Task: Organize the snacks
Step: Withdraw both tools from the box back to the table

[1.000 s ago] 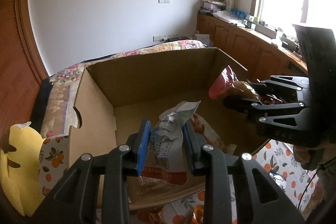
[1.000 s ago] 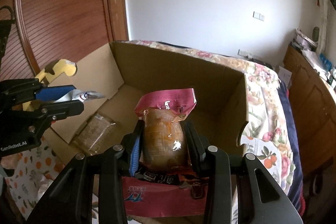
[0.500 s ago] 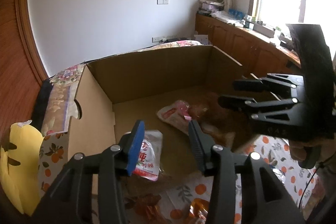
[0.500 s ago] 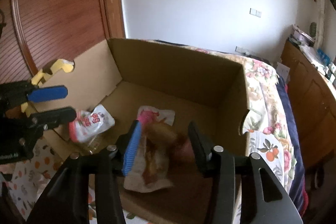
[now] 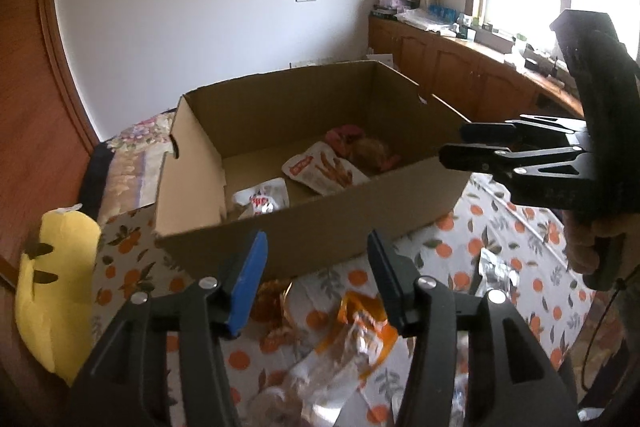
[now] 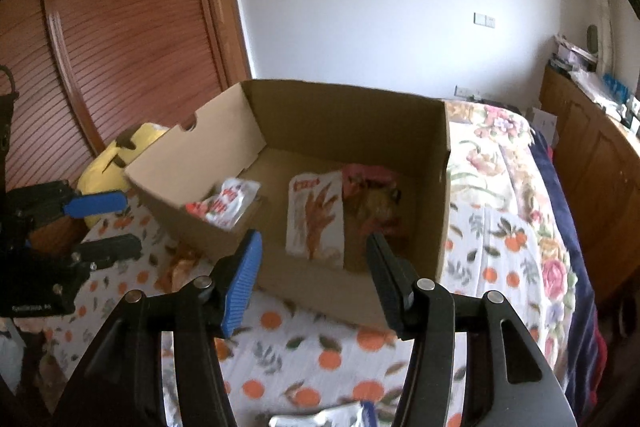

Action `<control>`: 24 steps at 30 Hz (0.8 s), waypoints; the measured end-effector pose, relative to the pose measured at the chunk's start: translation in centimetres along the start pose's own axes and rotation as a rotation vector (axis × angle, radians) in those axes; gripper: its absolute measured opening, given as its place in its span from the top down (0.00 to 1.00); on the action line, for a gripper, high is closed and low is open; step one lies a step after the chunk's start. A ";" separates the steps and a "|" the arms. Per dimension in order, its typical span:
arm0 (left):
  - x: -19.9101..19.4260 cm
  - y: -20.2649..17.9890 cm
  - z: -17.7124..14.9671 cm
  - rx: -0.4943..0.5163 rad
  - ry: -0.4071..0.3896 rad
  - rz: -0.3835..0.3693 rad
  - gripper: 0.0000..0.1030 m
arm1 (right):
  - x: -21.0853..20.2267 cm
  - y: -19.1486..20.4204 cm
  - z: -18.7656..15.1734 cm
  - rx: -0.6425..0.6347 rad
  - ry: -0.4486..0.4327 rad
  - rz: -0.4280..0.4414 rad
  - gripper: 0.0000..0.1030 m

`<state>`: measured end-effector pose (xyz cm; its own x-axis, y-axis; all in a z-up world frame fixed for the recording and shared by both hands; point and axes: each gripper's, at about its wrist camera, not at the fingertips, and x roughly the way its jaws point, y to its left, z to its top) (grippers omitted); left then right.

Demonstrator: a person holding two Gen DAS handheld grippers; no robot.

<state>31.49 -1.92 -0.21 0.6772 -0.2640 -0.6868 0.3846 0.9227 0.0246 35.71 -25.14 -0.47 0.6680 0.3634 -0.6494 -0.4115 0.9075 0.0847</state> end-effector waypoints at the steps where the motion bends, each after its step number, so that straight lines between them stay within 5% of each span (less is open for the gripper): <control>1: -0.4 -0.2 -0.3 0.003 0.002 -0.001 0.48 | -0.3 0.3 -0.3 -0.002 0.001 0.002 0.46; 14: -4.5 -2.9 -4.5 0.040 0.036 -0.066 0.47 | -3.5 3.7 -6.3 -0.008 0.047 0.051 0.46; 24: -5.4 -2.4 -6.5 0.055 -0.023 0.086 0.47 | -2.8 7.5 -10.8 -0.044 0.114 0.112 0.46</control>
<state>22.82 -0.93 -1.32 0.7229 -0.1917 -0.6638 0.3579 0.9257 0.1224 24.07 -21.62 -6.18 0.5426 0.4333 -0.7196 -0.5082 0.8514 0.1295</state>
